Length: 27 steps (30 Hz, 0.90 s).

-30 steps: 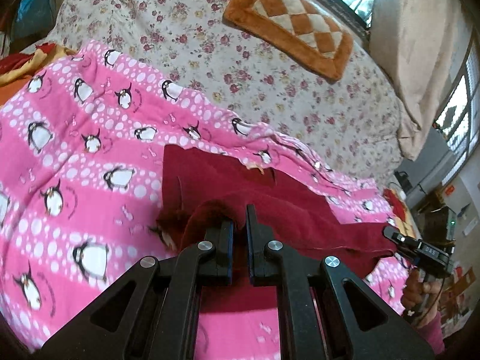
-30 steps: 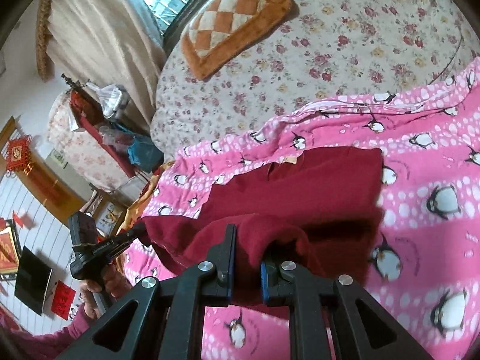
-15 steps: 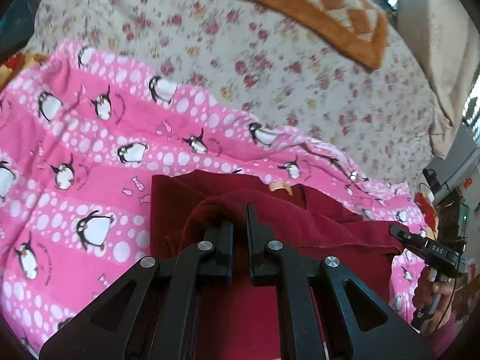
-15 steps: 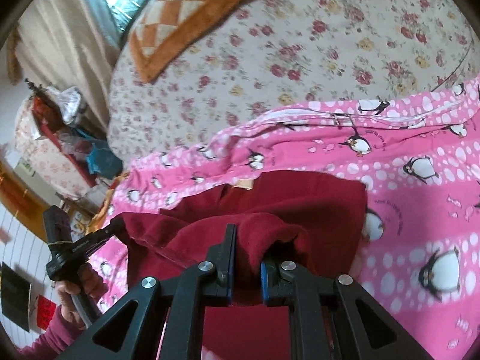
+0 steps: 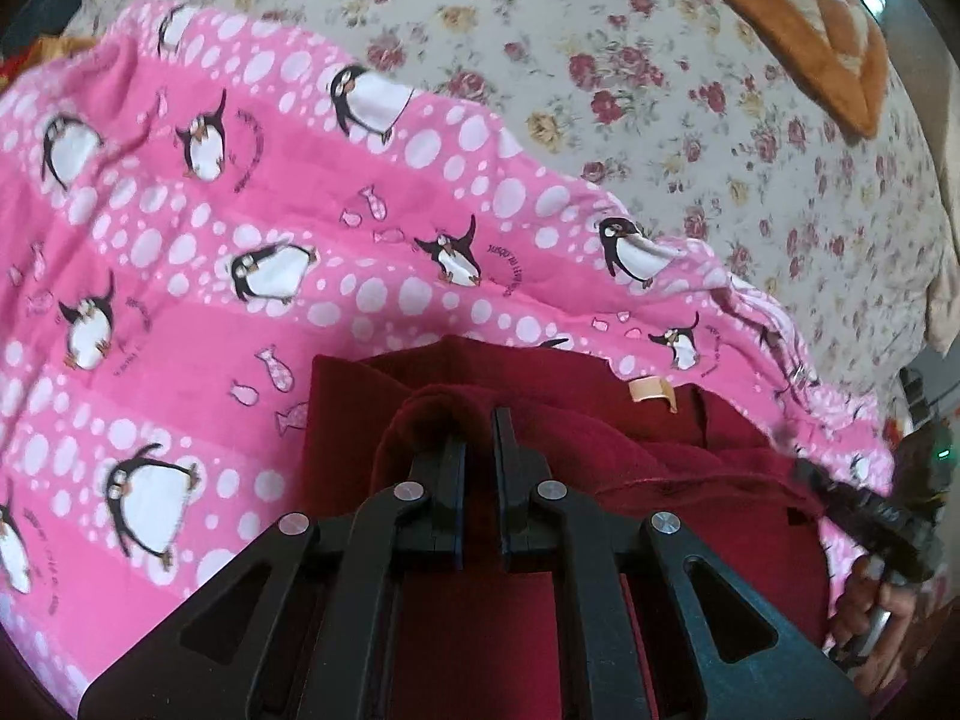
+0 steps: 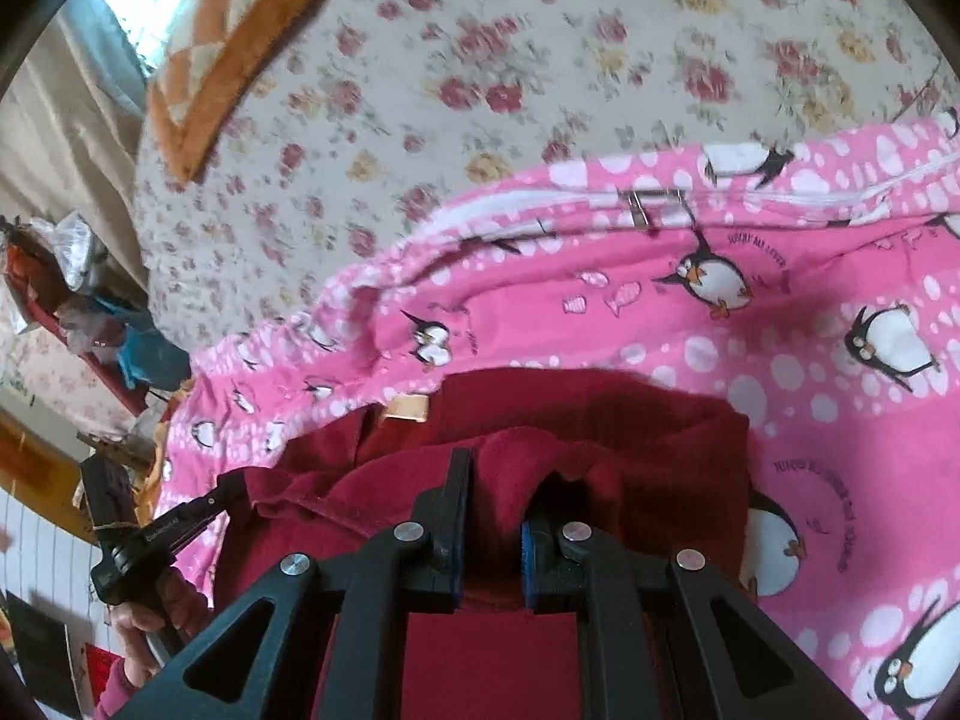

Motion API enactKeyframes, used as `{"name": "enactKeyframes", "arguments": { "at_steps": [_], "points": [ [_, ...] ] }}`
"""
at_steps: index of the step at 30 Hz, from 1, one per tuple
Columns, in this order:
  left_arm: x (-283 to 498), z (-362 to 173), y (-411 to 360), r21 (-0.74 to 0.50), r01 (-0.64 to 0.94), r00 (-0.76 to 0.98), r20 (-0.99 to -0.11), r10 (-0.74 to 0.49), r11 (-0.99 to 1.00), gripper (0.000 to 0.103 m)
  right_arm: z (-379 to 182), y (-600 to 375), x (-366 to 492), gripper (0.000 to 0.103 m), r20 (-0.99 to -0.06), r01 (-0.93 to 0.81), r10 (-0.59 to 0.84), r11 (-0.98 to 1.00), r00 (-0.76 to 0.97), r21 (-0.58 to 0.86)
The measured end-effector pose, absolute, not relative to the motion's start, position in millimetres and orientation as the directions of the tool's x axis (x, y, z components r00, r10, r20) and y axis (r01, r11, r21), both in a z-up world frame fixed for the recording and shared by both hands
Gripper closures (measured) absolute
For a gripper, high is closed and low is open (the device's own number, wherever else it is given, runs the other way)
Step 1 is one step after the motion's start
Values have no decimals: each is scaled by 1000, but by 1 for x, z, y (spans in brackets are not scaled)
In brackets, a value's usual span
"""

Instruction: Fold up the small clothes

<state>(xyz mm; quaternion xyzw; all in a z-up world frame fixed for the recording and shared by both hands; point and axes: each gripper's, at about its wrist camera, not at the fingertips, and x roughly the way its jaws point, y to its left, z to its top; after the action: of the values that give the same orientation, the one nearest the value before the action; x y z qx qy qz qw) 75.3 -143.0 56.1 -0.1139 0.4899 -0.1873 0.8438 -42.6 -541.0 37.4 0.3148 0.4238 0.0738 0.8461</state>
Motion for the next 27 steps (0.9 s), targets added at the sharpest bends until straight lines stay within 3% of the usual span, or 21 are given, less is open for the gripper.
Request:
{"name": "enactKeyframes", "arguments": {
  "at_steps": [1, 3, 4, 5, 7, 11, 16, 20, 22, 27],
  "points": [
    [77, 55, -141, -387, 201, 440, -785, -436, 900, 92, 31, -543, -38, 88, -687, 159, 405, 783, 604, 601],
    [76, 60, -138, -420, 217, 427, -771, -473, 881, 82, 28, -549, -39, 69, -667, 161, 441, 750, 600, 641],
    [74, 63, -136, -432, 228, 429, -760, -489, 872, 67, 33, -554, -44, 67, -640, 158, 446, 731, 626, 664],
    [71, 67, -134, -441, 238, 434, -749, -501, 865, 46, 39, -559, -50, 61, -633, 170, 417, 733, 653, 658],
    [65, 79, -128, -439, 236, 474, -727, -497, 867, 24, 57, -572, -67, 56, -616, 200, 346, 738, 708, 644],
    [58, 91, -124, -442, 258, 510, -693, -510, 859, 23, 82, -553, -81, 56, -626, 99, 344, 822, 700, 561],
    [68, 64, -141, -348, 205, 465, -788, -403, 915, 23, 72, -506, -59, 56, -712, 45, 337, 887, 616, 459],
    [83, 32, -142, -255, 149, 434, -852, -295, 955, 23, 45, -510, -29, 56, -771, 170, 216, 907, 599, 386],
    [88, 23, -140, -261, 142, 419, -858, -296, 955, 23, 28, -529, -18, 56, -791, 267, 146, 892, 594, 365],
    [88, 28, -127, -289, 127, 422, -850, -315, 949, 23, 18, -554, -22, 56, -771, 319, 207, 823, 602, 470]
  ]
}}
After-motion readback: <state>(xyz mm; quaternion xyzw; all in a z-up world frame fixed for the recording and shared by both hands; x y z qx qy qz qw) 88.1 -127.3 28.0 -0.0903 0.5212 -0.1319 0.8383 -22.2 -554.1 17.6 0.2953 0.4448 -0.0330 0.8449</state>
